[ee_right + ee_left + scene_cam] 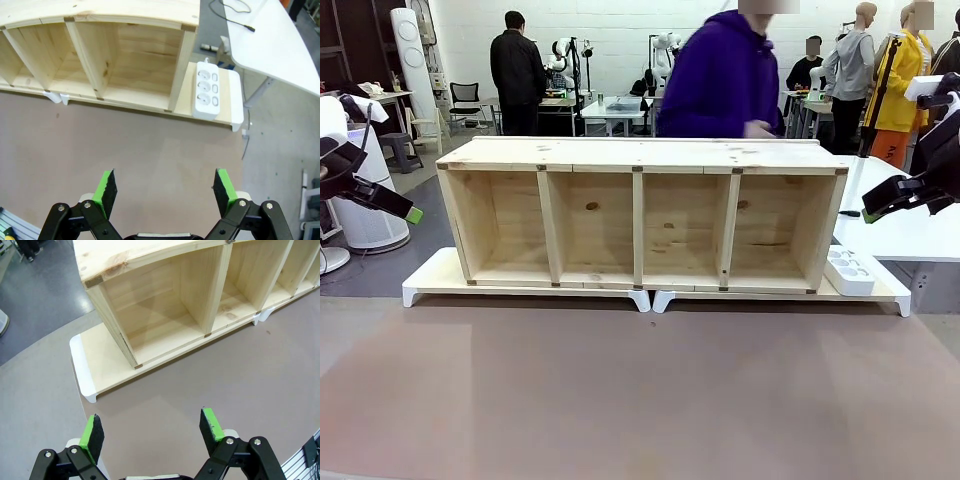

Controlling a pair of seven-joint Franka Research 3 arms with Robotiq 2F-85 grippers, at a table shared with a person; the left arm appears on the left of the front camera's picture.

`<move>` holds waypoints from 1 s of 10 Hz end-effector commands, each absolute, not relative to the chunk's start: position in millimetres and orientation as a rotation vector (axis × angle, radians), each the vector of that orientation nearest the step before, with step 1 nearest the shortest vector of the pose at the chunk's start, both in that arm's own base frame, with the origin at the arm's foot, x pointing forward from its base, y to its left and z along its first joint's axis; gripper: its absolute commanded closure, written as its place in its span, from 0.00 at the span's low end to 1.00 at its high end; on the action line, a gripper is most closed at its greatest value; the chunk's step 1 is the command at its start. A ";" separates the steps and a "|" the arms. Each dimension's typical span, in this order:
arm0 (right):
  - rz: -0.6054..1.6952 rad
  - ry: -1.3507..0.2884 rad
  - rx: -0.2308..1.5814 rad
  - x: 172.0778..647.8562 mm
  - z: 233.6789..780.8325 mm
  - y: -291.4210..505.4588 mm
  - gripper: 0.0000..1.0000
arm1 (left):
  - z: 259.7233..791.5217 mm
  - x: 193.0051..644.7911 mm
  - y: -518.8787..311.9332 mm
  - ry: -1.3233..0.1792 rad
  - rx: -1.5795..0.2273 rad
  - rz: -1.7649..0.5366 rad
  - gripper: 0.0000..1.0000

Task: Perform cable management.
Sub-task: When the cord part of the Power Cable appears at the lower middle area of the table and stops, grasp the cord part of the Power Cable.

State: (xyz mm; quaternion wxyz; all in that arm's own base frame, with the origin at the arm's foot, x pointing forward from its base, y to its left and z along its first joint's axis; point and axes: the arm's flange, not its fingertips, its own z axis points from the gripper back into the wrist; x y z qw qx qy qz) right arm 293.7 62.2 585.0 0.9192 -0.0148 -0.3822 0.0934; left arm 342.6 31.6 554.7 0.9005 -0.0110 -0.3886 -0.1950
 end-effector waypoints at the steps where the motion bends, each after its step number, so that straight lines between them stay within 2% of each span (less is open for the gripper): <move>1: 0.175 -0.785 -0.022 293.6 584.8 63.2 0.00 | 555.5 343.1 32.0 -0.814 -0.025 -0.396 0.00; 10: 0.175 -0.785 -0.022 293.6 584.8 63.2 0.00 | 555.5 343.1 32.0 -0.814 -0.025 -0.396 0.00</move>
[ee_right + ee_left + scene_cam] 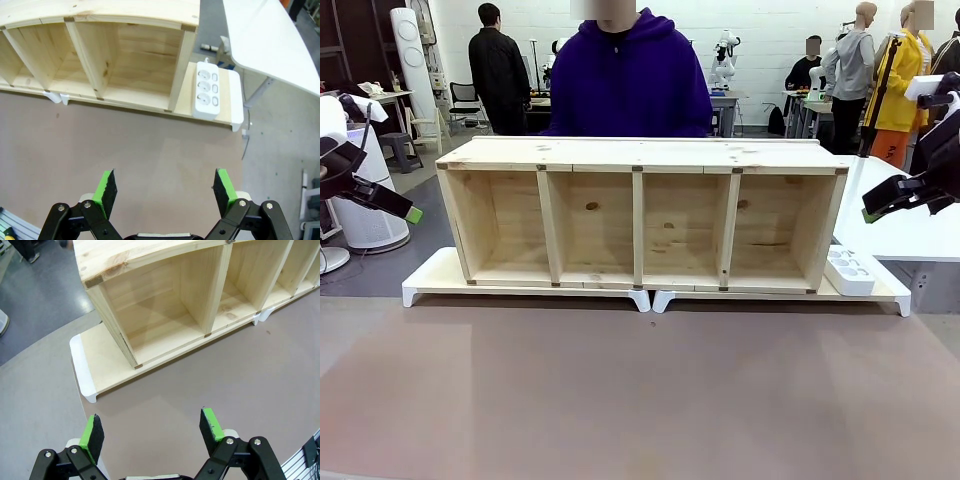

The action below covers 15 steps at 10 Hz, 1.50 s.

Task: Perform cable management.
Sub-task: When the cord part of the Power Cable appears at the lower middle area of the table and stops, grasp the cord part of the Power Cable.

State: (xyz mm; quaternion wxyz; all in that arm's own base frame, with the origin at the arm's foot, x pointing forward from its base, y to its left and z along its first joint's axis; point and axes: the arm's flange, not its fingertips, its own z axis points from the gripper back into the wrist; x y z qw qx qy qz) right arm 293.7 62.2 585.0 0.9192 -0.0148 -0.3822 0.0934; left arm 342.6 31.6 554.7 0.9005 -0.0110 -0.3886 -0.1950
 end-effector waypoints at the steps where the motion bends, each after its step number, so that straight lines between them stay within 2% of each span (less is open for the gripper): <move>1: 0.175 -0.785 -0.022 293.6 584.8 63.2 0.00 | 555.5 343.1 32.0 -0.814 -0.025 -0.396 0.00; 15: 0.175 -0.785 -0.022 293.6 584.8 63.2 0.00 | 555.5 343.1 32.0 -0.814 -0.025 -0.396 0.00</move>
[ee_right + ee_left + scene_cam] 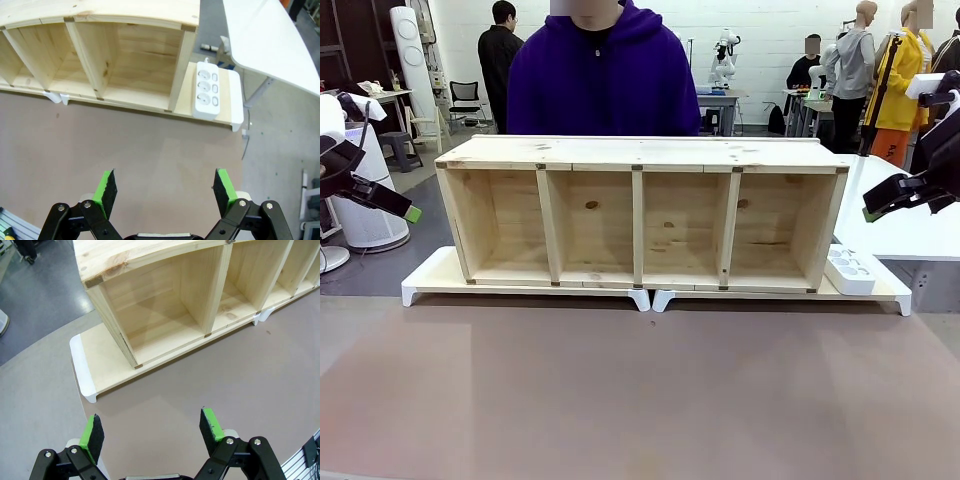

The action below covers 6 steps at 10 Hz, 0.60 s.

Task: Perform cable management.
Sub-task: When the cord part of the Power Cable appears at the lower middle area of the table and stops, grasp the cord part of the Power Cable.

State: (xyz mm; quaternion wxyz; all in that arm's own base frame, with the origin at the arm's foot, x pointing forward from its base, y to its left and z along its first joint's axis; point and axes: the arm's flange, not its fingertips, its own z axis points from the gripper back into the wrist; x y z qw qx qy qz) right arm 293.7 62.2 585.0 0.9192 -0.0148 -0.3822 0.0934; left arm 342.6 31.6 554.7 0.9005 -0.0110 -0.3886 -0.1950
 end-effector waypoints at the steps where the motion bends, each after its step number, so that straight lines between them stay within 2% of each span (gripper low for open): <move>1: 0.175 -0.785 -0.022 293.6 584.8 63.2 0.00 | 555.5 343.1 32.0 -0.814 -0.025 -0.396 0.00; 6: 0.175 -0.785 -0.022 293.6 584.8 63.2 0.00 | 555.5 343.1 32.0 -0.814 -0.025 -0.396 0.00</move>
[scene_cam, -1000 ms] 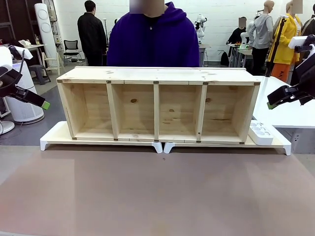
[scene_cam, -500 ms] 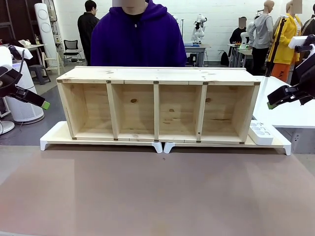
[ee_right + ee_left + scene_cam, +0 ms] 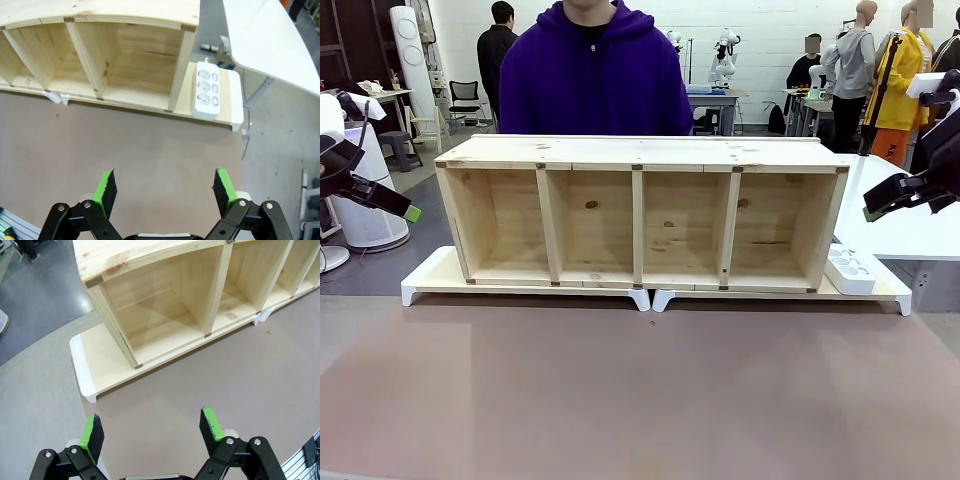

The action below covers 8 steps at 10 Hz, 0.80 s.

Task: Perform cable management.
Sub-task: When the cord part of the Power Cable appears at the lower middle area of the table and stops, grasp the cord part of the Power Cable.

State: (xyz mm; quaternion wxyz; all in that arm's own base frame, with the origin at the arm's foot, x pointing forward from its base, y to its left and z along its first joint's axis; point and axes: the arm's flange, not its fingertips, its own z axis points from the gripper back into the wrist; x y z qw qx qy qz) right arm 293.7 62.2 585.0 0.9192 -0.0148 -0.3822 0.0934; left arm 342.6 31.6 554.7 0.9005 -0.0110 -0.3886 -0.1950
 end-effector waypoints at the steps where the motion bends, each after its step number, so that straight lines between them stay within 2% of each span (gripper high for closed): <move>1: 0.175 -0.785 -0.022 293.6 584.8 63.2 0.00 | 555.5 343.1 32.0 -0.814 -0.025 -0.396 0.00; 8: 0.175 -0.785 -0.022 293.6 584.8 63.2 0.00 | 555.5 343.1 32.0 -0.814 -0.025 -0.396 0.00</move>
